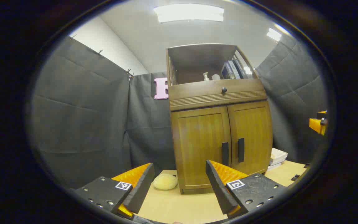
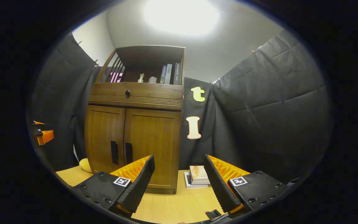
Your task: Open the right door of the double-door shoe cabinet with the right hand, and open the left door with the left hand.
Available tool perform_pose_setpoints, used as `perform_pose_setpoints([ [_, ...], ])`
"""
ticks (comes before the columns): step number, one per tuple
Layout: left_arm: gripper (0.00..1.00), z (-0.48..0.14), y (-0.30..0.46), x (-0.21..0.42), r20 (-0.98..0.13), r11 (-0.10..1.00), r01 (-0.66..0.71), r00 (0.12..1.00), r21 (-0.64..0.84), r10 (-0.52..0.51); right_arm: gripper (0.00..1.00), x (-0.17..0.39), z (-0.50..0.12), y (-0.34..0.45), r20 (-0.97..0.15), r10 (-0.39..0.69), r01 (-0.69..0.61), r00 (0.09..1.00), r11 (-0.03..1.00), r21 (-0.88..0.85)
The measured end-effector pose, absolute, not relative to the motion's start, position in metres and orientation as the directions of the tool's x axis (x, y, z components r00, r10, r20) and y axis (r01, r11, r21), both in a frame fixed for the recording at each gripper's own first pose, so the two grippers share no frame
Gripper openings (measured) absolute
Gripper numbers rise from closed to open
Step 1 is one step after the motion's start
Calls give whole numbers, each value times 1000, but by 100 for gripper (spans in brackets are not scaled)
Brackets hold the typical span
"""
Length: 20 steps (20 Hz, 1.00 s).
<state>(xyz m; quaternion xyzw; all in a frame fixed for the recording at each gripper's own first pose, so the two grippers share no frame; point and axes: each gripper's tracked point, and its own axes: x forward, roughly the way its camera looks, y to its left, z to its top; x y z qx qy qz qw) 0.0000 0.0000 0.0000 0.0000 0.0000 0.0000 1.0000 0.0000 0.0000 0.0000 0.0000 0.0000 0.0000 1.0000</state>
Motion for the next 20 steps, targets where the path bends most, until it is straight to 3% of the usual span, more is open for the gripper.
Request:
perform_pose_setpoints([
  [20,95,5,13,-2,7,998,-16,1000,57,16,99,19,-12,24,-37,33,-32,999,999,39],
])
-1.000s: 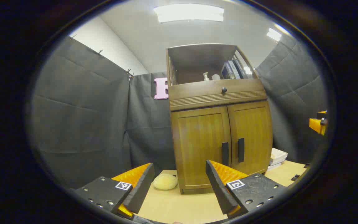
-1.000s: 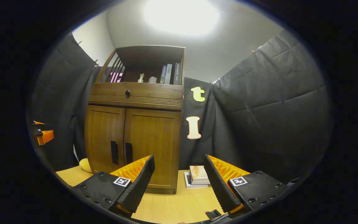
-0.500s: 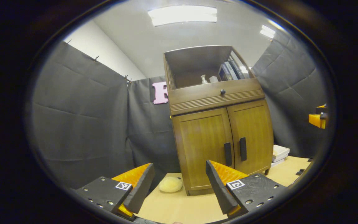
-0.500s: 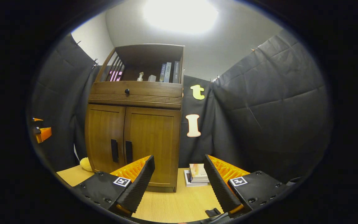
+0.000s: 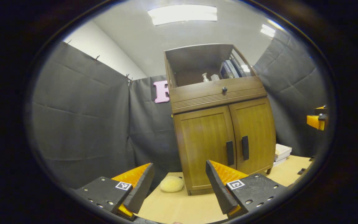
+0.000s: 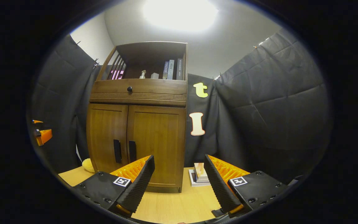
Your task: Open the right door of the double-door shoe cabinet with the right hand, and open the left door with the left hand.
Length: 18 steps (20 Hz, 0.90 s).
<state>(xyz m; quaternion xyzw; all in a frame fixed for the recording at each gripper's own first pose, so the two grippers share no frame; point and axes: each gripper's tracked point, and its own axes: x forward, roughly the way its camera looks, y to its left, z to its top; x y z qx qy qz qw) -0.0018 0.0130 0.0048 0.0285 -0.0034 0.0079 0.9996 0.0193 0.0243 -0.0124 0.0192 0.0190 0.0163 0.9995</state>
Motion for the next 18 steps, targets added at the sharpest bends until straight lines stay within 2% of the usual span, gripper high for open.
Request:
perform_pose_setpoints([
  [11,95,4,35,-2,-15,980,-188,982,72,190,100,84,-8,107,8,195,-195,981,979,65],
  [12,95,5,37,-3,-15,976,-205,978,76,207,96,89,-9,113,12,209,-209,978,976,63],
  [18,95,12,52,-15,-26,948,-302,952,95,306,99,121,-13,146,21,253,-254,967,965,66],
])
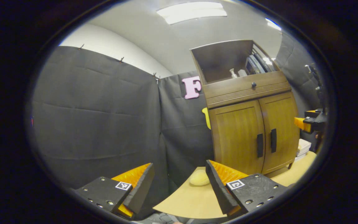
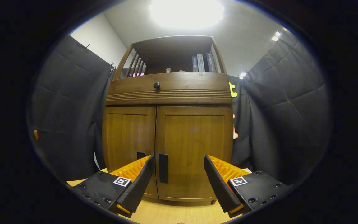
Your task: Open the right door of the double-door shoe cabinet with the right hand, and open the left door with the left hand.
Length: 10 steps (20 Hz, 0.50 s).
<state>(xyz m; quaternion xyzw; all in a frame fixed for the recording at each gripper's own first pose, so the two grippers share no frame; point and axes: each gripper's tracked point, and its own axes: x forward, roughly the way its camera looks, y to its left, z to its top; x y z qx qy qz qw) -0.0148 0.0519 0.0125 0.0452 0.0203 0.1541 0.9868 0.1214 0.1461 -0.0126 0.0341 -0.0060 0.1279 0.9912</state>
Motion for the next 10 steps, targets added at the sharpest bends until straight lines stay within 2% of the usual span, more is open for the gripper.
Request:
perform_pose_setpoints([
  [10,95,16,78,-40,-34,908,-404,912,108,409,100,183,-55,182,-36,269,-265,962,960,85],
])
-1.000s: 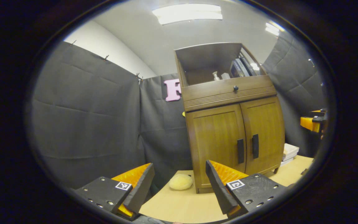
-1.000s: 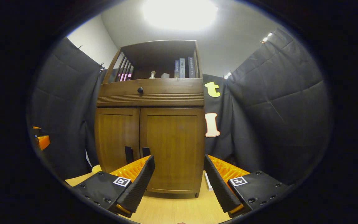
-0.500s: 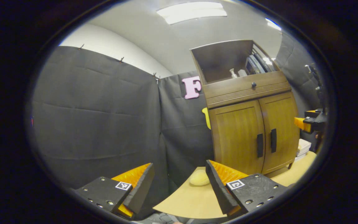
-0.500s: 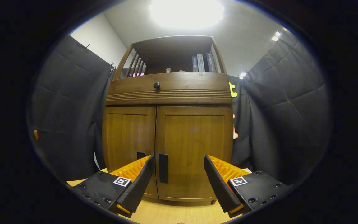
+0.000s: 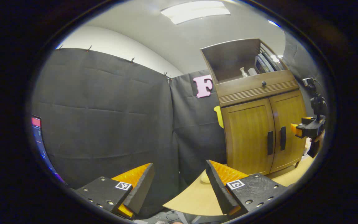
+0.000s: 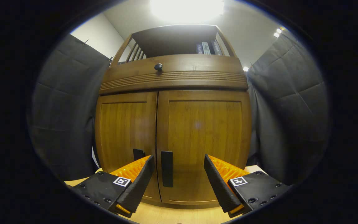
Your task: Open the right door of the double-door shoe cabinet with the right hand, and open the left door with the left hand.
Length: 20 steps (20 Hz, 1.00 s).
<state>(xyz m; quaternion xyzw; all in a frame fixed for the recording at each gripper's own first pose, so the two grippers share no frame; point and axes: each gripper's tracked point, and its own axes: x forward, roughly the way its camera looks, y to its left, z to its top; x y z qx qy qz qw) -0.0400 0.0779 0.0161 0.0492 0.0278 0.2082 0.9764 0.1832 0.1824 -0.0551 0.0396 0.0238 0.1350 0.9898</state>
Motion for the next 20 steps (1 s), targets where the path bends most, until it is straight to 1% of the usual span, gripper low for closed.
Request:
perform_pose_setpoints([
  [3,95,18,79,-48,-35,895,-430,899,117,436,99,202,-73,192,-78,274,-266,959,959,93],
  [4,95,19,81,-49,-37,891,-438,895,119,445,96,208,-78,195,-89,274,-265,958,960,94],
  [5,95,18,81,-51,-37,887,-446,891,121,453,96,211,-83,197,-101,270,-261,958,961,93],
  [13,95,17,84,-57,-53,865,-482,869,136,492,97,244,-107,225,-144,271,-256,952,960,113],
  [14,95,18,84,-57,-55,863,-486,866,137,497,96,248,-110,228,-150,271,-256,951,960,113],
  [15,95,18,84,-59,-54,860,-491,863,139,502,91,251,-113,229,-159,271,-255,949,960,113],
  [17,95,19,85,-59,-53,855,-499,858,143,510,89,256,-121,235,-183,281,-264,942,958,114],
  [19,95,16,86,-58,-58,851,-505,854,145,517,72,258,-126,238,-194,280,-262,940,958,114],
  [20,95,15,86,-58,-61,850,-507,853,143,519,59,260,-128,242,-200,283,-265,938,958,114],
])
